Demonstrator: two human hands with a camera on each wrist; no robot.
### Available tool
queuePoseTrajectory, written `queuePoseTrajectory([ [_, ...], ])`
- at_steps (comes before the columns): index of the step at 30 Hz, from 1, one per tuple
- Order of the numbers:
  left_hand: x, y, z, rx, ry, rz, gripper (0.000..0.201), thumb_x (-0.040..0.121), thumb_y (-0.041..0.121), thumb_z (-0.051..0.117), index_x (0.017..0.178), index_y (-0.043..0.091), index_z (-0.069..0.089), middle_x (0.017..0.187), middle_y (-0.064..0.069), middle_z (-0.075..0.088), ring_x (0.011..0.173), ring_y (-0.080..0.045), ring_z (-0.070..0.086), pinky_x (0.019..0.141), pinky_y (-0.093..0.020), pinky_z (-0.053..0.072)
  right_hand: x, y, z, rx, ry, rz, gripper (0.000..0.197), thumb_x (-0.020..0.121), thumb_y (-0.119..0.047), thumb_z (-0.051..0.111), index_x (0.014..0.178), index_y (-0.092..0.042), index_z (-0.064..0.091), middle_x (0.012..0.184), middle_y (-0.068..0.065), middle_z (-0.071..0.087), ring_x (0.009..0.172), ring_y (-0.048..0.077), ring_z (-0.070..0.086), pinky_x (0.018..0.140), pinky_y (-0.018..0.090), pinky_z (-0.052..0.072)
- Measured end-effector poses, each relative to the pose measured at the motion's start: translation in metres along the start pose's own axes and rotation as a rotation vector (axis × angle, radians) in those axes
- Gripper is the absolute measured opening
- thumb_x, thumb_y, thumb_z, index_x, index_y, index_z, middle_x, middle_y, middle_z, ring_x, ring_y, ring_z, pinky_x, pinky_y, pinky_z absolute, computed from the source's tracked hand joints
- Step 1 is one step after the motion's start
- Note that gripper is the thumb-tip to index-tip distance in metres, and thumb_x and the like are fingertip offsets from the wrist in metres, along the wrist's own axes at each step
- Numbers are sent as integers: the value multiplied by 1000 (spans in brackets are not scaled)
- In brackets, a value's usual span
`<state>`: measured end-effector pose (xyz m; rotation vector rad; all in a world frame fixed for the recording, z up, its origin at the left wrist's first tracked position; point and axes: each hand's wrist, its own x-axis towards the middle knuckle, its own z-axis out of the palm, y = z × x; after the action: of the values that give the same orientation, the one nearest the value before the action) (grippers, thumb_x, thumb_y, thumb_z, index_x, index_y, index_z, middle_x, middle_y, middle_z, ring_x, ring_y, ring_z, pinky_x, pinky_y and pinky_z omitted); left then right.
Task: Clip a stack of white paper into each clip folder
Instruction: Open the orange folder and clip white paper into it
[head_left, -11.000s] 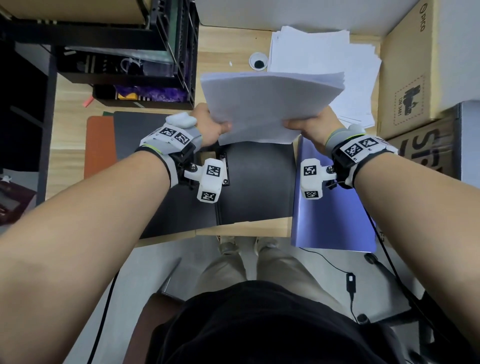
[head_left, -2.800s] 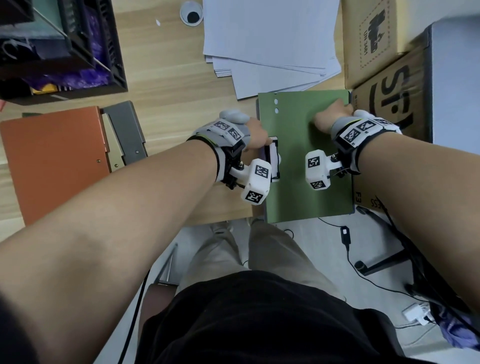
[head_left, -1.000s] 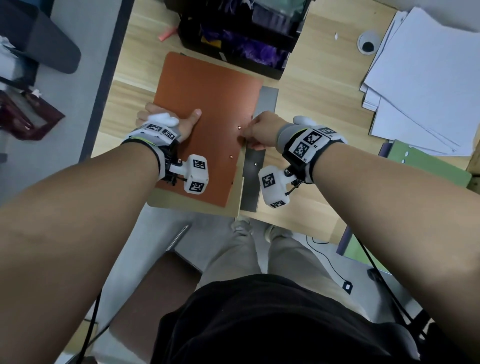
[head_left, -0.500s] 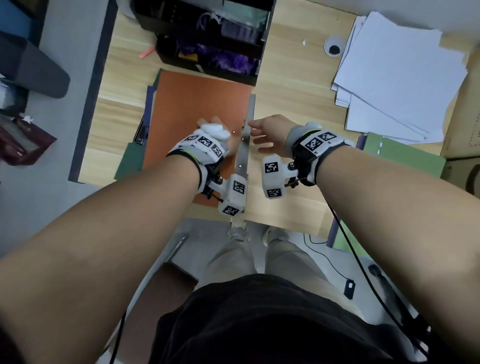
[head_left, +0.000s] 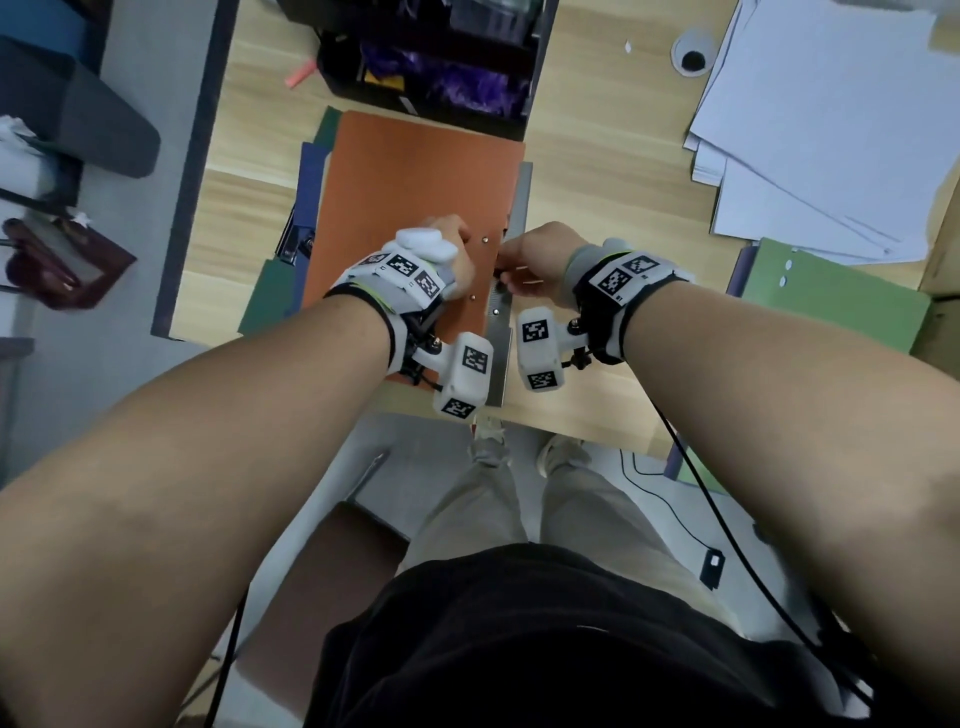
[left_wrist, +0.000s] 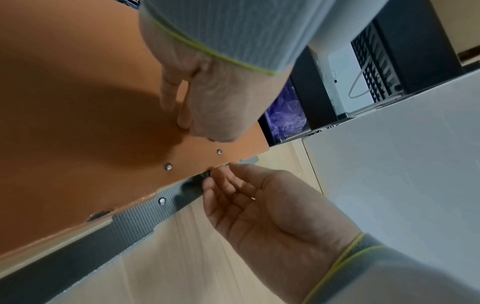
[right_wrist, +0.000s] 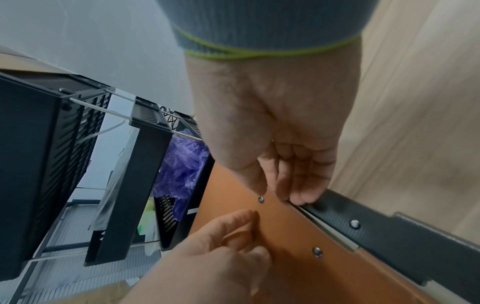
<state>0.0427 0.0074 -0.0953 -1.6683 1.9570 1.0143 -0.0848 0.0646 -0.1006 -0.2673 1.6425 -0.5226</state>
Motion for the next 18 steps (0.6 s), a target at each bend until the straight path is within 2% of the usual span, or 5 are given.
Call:
queuePoseTrajectory([
  [4,9,7,-4,-62,-97,11,13,98,6,48,94,18,49,103,-1,46,86,-16,46,61,-17,33,1,-2,1,23,-2,24,8,89,-1,58,90,2,65,84,18,63,65,25,57,72,34,54],
  [9,16,9,-1,-160,-139,-36,33,101,12,48,132,4,56,133,-6,55,114,-19,53,81,-18,31,3,1,2,90,-2,34,12,91,-5,60,98,2,66,87,18,65,71,28,60,72,35,56],
  [12,16,11,-5,-184,-186,-47,22,103,11,42,99,4,63,109,-4,54,101,-12,41,79,-17,27,5,-2,6,102,19,29,6,87,-1,66,88,4,70,84,18,68,69,29,65,74,34,60],
  [15,12,16,-5,-185,-222,-69,24,100,4,46,116,-12,54,106,-4,48,98,-15,41,82,-19,29,6,-5,11,37,50,32,4,84,-1,71,80,-2,69,79,16,67,65,25,67,75,35,62],
  [18,-3,7,-2,-117,-35,-20,27,94,6,51,106,26,36,106,-5,44,92,-23,40,83,-24,33,10,-6,10,11,72,19,6,86,3,64,86,-3,65,82,16,67,71,26,67,83,40,60],
])
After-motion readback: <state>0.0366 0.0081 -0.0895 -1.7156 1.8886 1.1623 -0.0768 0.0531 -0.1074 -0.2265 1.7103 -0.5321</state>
